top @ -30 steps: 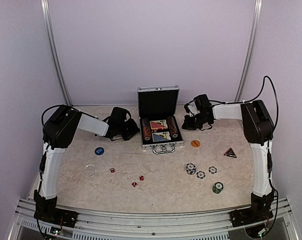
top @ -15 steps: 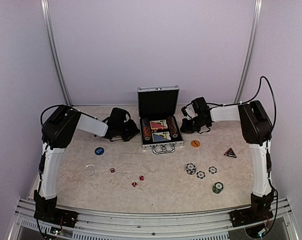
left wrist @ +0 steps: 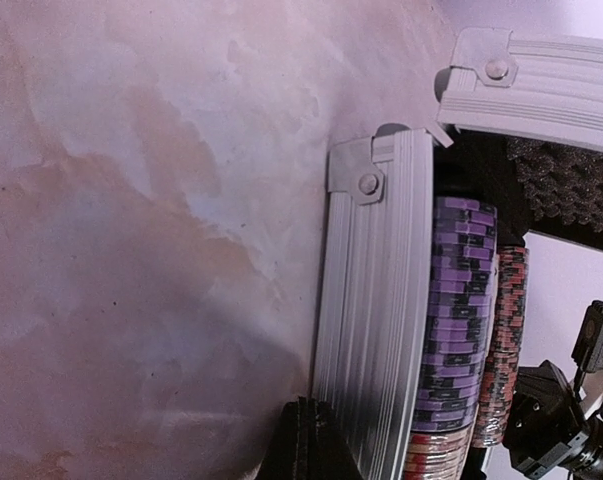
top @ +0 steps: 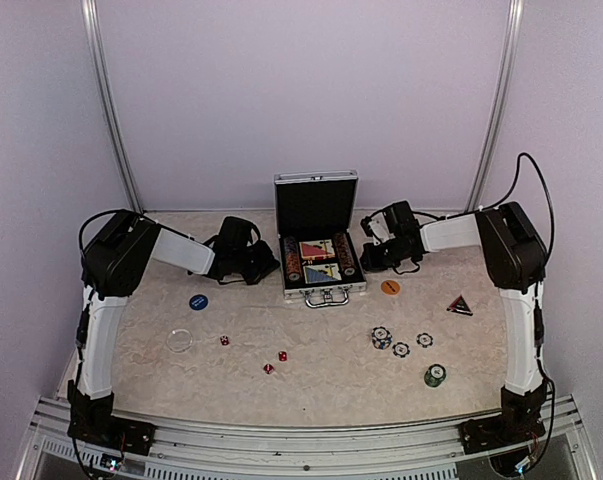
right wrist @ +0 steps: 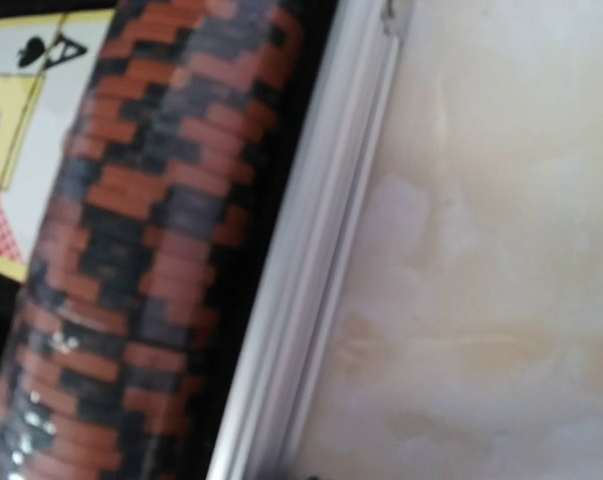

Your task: Pack up texas hold em set

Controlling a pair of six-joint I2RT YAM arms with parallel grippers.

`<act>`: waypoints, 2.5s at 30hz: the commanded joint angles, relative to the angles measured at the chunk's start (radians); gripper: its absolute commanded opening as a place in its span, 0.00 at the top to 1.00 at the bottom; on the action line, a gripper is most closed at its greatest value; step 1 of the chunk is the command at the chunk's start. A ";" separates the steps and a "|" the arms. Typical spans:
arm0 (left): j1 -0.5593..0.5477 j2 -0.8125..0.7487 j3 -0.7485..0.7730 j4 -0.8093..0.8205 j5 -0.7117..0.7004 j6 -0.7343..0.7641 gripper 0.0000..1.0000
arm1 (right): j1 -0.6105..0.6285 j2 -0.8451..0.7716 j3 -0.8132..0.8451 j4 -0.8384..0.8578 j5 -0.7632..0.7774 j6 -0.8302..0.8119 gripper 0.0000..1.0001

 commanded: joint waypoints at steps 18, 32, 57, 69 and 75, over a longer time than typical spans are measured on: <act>-0.023 -0.102 -0.124 -0.043 0.041 0.024 1.00 | 0.220 -0.080 -0.157 0.035 -0.085 0.004 1.00; -0.075 -0.209 -0.294 0.010 0.043 0.010 1.00 | 0.330 -0.140 -0.231 0.077 -0.040 0.054 1.00; -0.237 -0.230 -0.343 0.071 0.044 -0.051 1.00 | 0.306 -0.283 -0.411 0.033 0.138 0.047 1.00; -0.258 -0.245 -0.358 0.076 0.033 -0.068 1.00 | 0.281 -0.254 -0.366 0.012 0.166 0.020 1.00; -0.247 -0.263 -0.372 0.053 -0.003 -0.058 1.00 | 0.278 -0.264 -0.353 -0.010 0.187 0.016 1.00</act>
